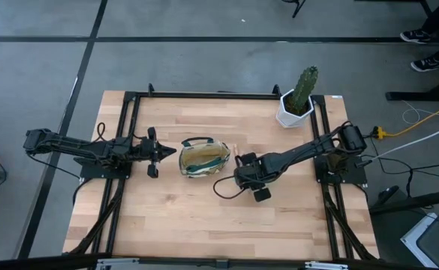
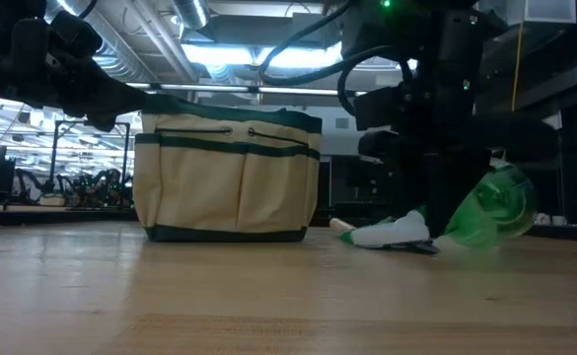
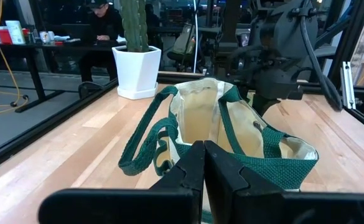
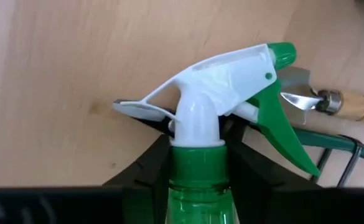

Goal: Pick & Place Garden tools in Gardening bag
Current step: Put the green spray bottle into the gardening bag

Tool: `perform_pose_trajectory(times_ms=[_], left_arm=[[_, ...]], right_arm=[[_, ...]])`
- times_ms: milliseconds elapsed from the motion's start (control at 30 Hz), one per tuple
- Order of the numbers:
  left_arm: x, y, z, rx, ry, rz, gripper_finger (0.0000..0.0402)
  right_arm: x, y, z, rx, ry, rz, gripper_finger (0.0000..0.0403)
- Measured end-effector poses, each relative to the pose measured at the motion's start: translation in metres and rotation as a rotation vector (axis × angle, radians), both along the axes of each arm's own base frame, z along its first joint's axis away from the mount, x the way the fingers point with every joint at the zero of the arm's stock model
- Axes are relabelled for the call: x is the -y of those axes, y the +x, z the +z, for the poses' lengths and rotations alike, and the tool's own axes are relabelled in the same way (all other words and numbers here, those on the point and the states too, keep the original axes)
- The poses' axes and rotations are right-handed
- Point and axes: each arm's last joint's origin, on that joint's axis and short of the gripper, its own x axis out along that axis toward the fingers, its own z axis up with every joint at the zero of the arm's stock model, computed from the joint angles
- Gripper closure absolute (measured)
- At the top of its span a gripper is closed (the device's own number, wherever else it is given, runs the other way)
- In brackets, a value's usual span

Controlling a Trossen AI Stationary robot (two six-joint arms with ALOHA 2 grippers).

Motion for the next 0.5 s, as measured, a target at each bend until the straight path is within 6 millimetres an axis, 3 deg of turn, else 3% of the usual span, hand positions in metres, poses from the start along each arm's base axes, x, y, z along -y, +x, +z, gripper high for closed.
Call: perform_pose_trajectory(times_ms=[200, 500], left_arm=[[0.0, 0.0, 0.0, -0.003, 0.0, 0.0, 0.0398], [0.0, 0.0, -0.001, -0.008, 0.0, 0.0, 0.0398]], right_arm=[[-0.003, -0.008, 0.023, 0.033, 0.061, -0.006, 0.0277], [-0.001, -0.036, 0.087, 0.212, 0.132, -0.067, 0.0277]])
